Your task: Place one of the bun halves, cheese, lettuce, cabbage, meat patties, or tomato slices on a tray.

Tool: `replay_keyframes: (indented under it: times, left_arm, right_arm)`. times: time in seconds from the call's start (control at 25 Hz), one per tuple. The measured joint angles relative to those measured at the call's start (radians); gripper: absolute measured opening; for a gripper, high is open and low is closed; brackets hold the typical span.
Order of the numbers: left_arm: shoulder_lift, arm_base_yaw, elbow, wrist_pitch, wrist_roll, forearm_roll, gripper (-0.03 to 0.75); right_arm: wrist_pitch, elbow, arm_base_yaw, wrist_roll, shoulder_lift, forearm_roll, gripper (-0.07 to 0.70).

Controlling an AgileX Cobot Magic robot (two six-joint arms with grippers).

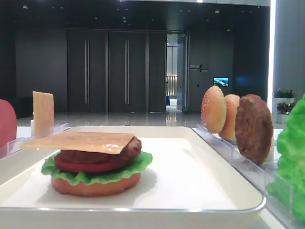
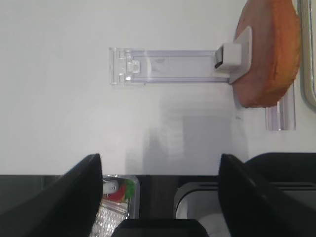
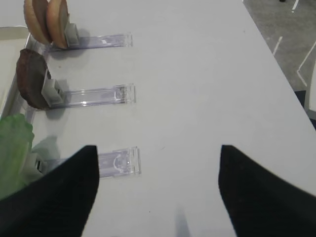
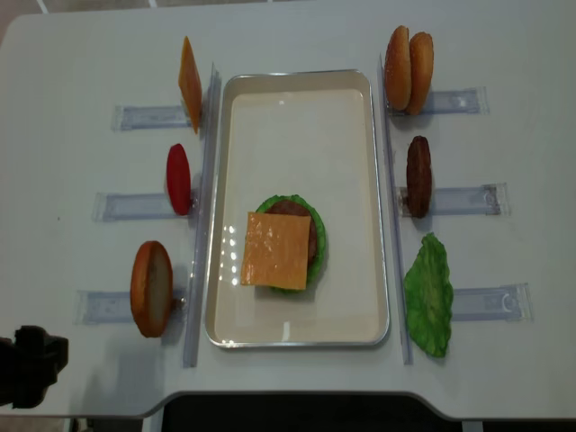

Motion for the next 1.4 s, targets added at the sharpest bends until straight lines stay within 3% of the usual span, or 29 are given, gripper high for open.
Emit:
replay_keyframes:
  times: [0.48, 1.24, 1.4]
  left_arm:
    - [-0.133, 0.0, 0.002, -0.008, 0.0, 0.0, 0.55]
    - [-0.528, 0.0, 0.002, 0.004, -0.002, 0.008, 0.537]
    - [-0.546, 0.0, 0.002, 0.005, -0.004, 0.009, 0.537]
  right_arm:
    - [-0.001, 0.0, 0.0, 0.0, 0.0, 0.0, 0.486]
    - [-0.001, 0.0, 0.0, 0.0, 0.0, 0.0, 0.486]
    - [-0.001, 0.0, 0.0, 0.0, 0.0, 0.0, 0.486]
